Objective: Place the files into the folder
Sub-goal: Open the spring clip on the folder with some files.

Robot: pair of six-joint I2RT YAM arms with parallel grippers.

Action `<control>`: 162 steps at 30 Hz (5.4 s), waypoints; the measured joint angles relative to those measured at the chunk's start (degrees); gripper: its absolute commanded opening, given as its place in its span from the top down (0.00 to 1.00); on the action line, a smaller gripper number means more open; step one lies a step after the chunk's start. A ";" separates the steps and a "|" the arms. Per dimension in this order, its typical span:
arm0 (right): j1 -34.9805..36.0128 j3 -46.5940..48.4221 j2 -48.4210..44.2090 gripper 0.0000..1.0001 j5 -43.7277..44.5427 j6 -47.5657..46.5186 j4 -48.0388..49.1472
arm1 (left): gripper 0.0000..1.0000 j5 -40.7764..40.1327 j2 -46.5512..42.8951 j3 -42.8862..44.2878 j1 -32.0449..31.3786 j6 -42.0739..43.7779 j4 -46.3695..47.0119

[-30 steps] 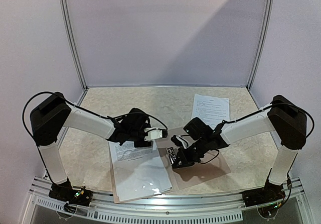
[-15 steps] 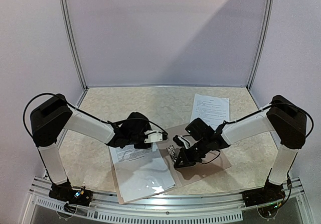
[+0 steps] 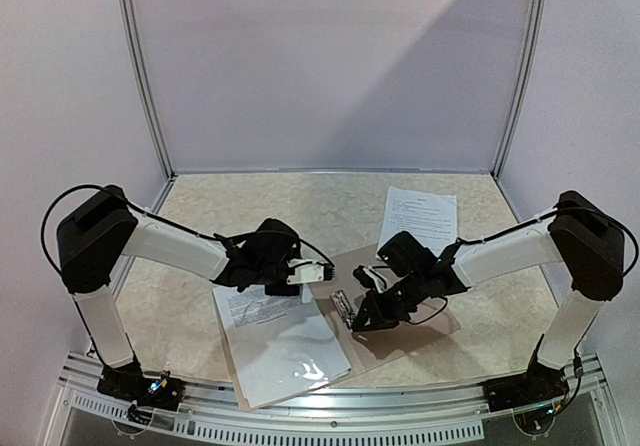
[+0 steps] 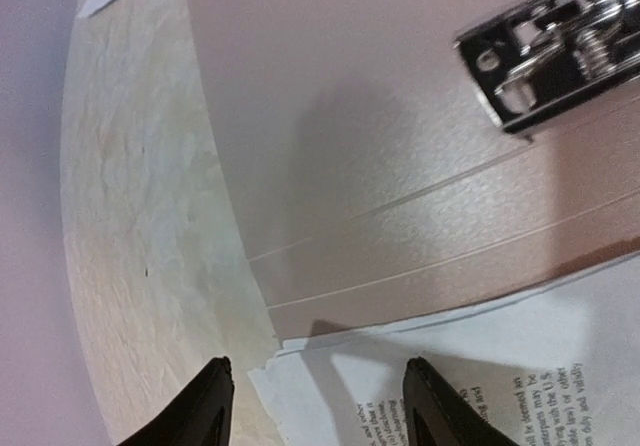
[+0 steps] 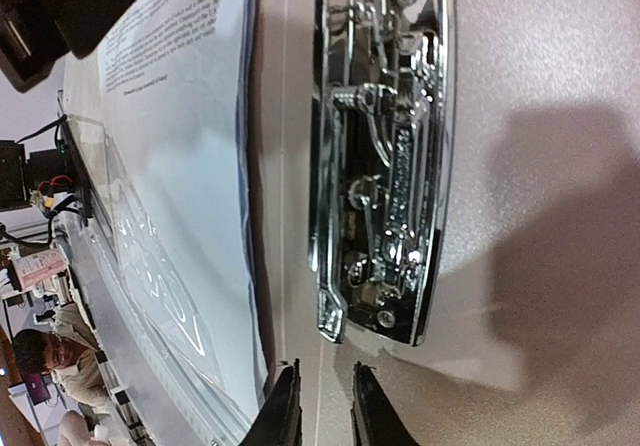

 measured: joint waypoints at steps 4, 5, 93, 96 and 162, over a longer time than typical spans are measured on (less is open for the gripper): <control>-0.02 -0.70 -0.50 0.78 0.09 2.12 2.80 | 0.37 4.55 -0.02 6.21 -0.02 1.86 -8.76; -0.02 -1.03 -0.52 0.78 0.13 2.71 3.45 | 0.37 5.57 0.02 7.96 -0.02 2.25 -10.32; -1.31 -3.91 2.16 0.98 7.08 12.13 11.21 | 0.46 22.08 13.16 22.08 2.78 10.32 -17.94; -1.31 -2.40 2.10 0.97 8.72 11.93 8.85 | 0.46 20.76 12.87 21.38 2.51 11.04 -17.09; -4.17 5.86 3.98 0.99 20.35 5.46 0.39 | 0.48 18.38 11.30 20.92 1.68 16.00 -18.60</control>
